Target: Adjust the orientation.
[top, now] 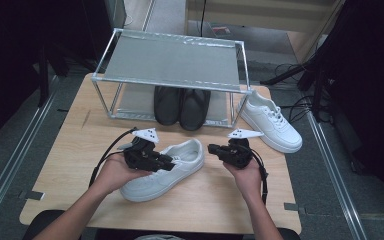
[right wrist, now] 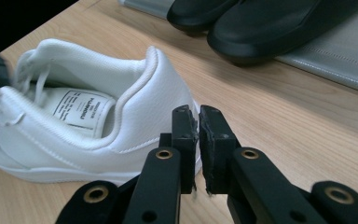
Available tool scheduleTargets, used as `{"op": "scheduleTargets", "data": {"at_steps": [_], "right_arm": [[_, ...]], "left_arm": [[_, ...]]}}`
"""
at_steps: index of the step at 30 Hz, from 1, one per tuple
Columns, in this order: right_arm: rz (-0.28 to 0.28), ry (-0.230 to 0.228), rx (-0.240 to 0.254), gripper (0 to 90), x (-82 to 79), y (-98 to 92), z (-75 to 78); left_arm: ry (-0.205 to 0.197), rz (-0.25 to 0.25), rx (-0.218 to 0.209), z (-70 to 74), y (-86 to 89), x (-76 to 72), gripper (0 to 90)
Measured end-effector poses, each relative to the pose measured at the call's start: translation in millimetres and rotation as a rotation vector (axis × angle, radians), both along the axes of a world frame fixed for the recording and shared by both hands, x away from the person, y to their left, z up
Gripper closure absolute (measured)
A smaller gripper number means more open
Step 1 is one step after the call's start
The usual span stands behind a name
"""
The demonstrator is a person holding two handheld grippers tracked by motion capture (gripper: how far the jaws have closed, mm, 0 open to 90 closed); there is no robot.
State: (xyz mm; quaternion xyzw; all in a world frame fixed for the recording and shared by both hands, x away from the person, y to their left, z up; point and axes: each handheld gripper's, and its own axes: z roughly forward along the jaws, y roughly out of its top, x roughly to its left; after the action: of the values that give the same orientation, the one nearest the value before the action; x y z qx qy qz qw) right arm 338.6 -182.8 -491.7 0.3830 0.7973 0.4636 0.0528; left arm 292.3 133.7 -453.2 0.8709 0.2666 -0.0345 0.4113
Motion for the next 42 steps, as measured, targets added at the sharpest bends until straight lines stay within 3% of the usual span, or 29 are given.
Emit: {"op": "scheduleTargets", "data": {"at_steps": [2, 5, 9, 13, 16, 22, 28, 42], "right_arm": [[0.004, 0.005, 0.004, 87.4, 3.6, 1.3, 0.2], [0.012, 0.007, 0.0, 88.3, 9.4, 4.8, -0.4], [0.017, 0.009, 0.002, 88.6, 17.7, 10.2, -1.7], [0.016, 0.009, 0.002, 88.7, 25.0, 16.5, -3.4], [0.025, 0.003, 0.0, 88.7, 29.9, 21.3, -4.8], [0.037, 0.01, -0.007, 89.5, 34.7, 25.1, -6.9], [0.044, -0.001, -0.026, 90.0, 32.4, 26.2, -5.8], [0.06, 0.001, -0.049, 90.0, 18.2, 25.6, -3.9]], "left_arm": [[0.024, 0.009, -0.034, 0.3, 6.5, -4.5, 76.4], [0.01, 0.024, -0.006, -2.4, 11.0, -14.6, 81.6], [0.048, 0.035, -0.003, -12.0, 15.7, -23.8, 88.6], [0.066, 0.068, 0.023, -22.6, 19.3, -27.1, 89.3], [0.089, 0.071, 0.009, -29.1, 20.3, -26.3, 89.5], [0.093, 0.077, -0.023, -33.6, 23.7, -25.4, 89.7], [0.09, 0.07, -0.023, -35.8, 26.4, -21.8, 90.0], [0.083, 0.14, -0.022, -36.1, 50.8, -2.9, 90.0]]}}
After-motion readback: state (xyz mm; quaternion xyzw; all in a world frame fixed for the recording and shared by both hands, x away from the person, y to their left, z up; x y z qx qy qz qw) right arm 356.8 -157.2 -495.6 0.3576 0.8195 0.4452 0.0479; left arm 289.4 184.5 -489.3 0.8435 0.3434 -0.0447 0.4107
